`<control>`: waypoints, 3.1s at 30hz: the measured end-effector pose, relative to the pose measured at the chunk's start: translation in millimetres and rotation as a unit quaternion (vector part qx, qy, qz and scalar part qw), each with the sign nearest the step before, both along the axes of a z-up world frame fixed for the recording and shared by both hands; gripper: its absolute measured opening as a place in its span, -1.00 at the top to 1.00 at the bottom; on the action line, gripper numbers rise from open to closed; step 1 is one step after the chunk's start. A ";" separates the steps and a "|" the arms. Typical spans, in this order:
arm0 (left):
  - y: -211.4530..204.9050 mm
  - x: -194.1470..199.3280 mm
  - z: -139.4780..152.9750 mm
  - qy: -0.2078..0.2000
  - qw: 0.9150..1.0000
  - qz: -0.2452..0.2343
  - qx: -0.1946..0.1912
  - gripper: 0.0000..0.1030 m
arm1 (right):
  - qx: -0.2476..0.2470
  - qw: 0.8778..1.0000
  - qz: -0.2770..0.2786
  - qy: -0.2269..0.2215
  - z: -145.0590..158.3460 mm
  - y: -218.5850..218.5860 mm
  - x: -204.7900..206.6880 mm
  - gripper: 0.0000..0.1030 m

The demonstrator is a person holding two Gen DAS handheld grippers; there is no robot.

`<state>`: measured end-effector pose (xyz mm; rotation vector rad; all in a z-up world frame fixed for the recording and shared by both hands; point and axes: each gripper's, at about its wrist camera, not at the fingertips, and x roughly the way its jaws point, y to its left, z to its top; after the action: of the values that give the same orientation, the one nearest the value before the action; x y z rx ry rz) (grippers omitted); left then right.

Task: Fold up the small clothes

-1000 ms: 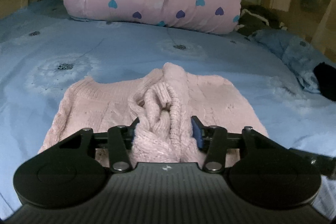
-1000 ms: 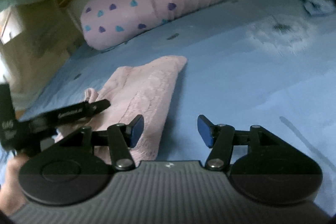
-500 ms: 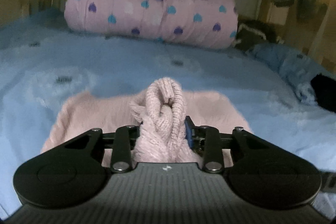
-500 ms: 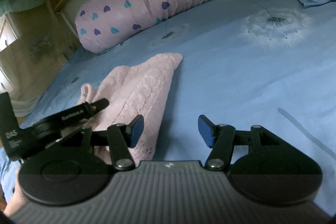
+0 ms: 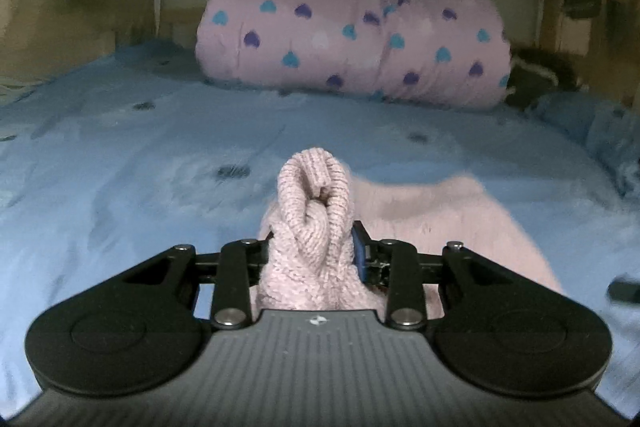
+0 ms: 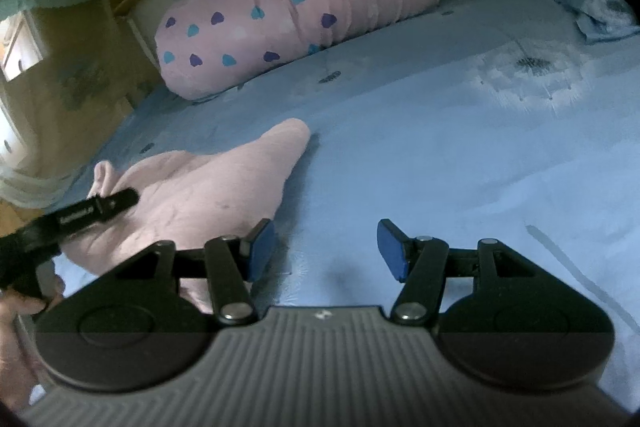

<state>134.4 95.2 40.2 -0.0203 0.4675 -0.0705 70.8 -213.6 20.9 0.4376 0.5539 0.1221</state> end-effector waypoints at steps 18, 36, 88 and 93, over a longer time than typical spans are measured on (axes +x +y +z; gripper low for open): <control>-1.6 -10.3 29.1 -0.047 0.999 0.013 -0.020 -0.22 | -0.055 0.997 0.052 0.008 -2.3 26.4 -0.4 -0.17; 8.7 54.6 2.9 0.025 0.990 0.024 -0.138 0.76 | -0.054 0.998 0.039 0.010 -5.4 20.6 3.4 -0.17; 77.0 -47.4 -3.0 0.152 0.980 -0.017 -0.128 0.71 | -0.168 0.974 0.123 -0.090 15.9 139.2 -26.3 -0.15; 76.6 -49.0 -1.0 0.145 0.981 -0.020 -0.131 0.69 | -0.136 0.979 0.114 -0.104 17.8 140.7 -32.7 -0.15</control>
<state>85.4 171.8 39.3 -0.2822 0.7483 -0.1695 38.1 -72.9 38.6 0.0916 0.4043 0.3046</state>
